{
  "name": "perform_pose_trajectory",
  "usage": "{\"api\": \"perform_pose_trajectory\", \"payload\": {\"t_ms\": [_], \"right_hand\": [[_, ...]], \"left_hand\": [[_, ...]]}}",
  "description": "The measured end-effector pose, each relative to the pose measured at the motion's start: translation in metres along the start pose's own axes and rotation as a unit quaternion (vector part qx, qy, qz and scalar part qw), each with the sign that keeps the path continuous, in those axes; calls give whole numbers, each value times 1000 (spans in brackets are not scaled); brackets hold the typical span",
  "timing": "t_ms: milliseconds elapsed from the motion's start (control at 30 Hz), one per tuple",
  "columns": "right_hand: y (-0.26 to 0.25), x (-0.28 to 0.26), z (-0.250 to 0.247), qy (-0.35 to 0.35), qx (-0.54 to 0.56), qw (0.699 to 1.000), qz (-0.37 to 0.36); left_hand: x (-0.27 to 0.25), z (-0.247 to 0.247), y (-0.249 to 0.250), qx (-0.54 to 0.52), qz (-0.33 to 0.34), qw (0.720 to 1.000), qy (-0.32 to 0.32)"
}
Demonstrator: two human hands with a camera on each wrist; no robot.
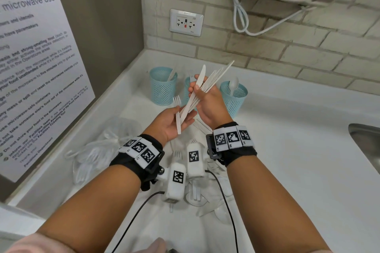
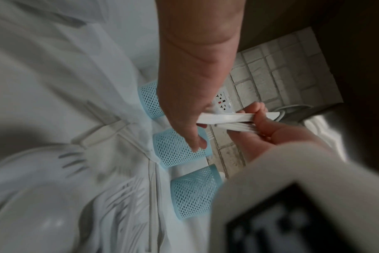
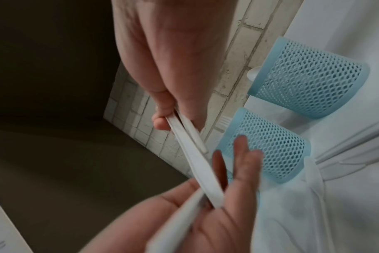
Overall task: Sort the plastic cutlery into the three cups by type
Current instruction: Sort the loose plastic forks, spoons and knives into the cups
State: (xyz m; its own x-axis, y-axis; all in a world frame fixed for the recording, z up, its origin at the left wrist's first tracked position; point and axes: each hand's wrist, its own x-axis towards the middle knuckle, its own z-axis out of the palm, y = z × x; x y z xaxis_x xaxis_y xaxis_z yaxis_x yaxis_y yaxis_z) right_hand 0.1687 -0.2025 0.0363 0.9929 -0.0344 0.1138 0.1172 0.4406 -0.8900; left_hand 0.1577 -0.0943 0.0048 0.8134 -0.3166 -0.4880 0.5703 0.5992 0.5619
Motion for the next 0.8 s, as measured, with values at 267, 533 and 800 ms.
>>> {"api": "perform_pose_trajectory", "payload": {"t_ms": [267, 533, 800], "right_hand": [[3, 0, 5, -10, -30, 999, 15], [-5, 0, 11, -24, -191, 981, 29], [-6, 11, 12, -13, -392, 917, 75]], "left_hand": [[0, 0, 2, -23, 0, 1000, -4], [-1, 3, 8, -53, 29, 998, -9], [-1, -2, 16, -45, 73, 994, 63]]}}
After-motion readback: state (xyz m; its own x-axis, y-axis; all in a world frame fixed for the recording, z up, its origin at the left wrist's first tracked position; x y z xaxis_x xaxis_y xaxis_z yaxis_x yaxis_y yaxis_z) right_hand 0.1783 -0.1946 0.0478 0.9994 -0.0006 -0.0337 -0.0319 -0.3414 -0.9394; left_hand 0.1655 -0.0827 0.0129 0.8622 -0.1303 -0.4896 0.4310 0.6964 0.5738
